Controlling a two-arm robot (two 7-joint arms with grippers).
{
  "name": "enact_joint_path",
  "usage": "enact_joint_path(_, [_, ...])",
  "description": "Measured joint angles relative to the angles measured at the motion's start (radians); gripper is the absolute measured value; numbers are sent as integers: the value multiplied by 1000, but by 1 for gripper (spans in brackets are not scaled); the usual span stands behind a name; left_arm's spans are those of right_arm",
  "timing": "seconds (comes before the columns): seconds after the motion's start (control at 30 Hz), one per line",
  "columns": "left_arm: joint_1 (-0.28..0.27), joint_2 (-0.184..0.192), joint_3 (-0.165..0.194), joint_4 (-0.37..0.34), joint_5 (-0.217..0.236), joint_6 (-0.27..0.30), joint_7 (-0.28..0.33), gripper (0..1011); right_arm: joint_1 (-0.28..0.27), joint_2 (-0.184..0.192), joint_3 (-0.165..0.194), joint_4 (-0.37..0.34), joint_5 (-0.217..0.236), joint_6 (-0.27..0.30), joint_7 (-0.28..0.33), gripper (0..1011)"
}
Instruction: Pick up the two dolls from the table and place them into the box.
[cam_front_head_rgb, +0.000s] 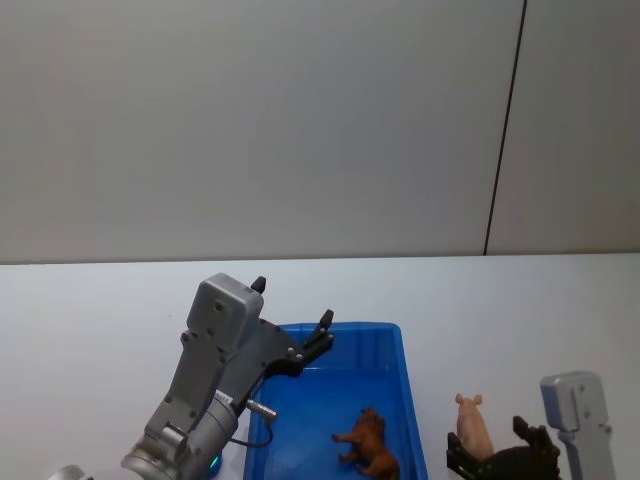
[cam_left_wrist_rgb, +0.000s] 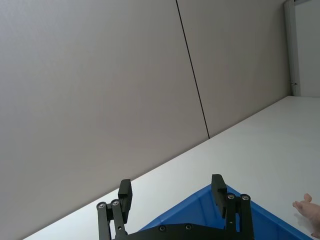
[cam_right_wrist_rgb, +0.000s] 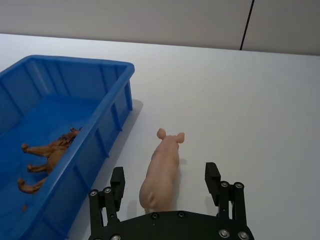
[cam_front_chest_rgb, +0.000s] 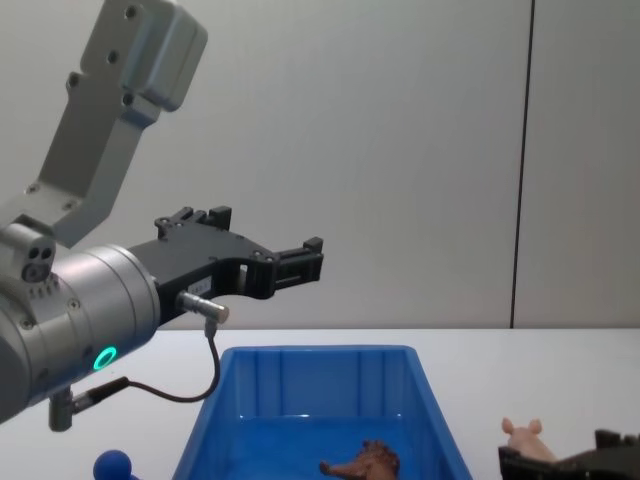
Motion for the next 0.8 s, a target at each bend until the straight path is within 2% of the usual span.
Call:
enact_joint_path(0.2, [0,0,0,0,0,0,0,1001,4,-7,-2,28,1,-12,11,901])
enact_joint_path(0.33, [0,0,0,0,0,0,0,1001,5,-11,-4,46,0,-22,17,760])
enact_joint_path(0.37, [0,0,0,0,0,0,0,1001,5,-12,-4,48,0,-24,18,760])
enact_joint_path(0.53, [0,0,0,0,0,0,0,1001,4,-15,-5,55,-4,-33,19,564])
enact_joint_path(0.57, [0,0,0,0,0,0,0,1001,4,-15,-5,55,-5,-34,18,564])
enact_joint_path(0.67, [0,0,0,0,0,0,0,1001,1,-16,-5,55,-7,-37,16,441])
enact_joint_path(0.8, [0,0,0,0,0,0,0,1001,-4,-16,-5,49,-12,-44,9,380])
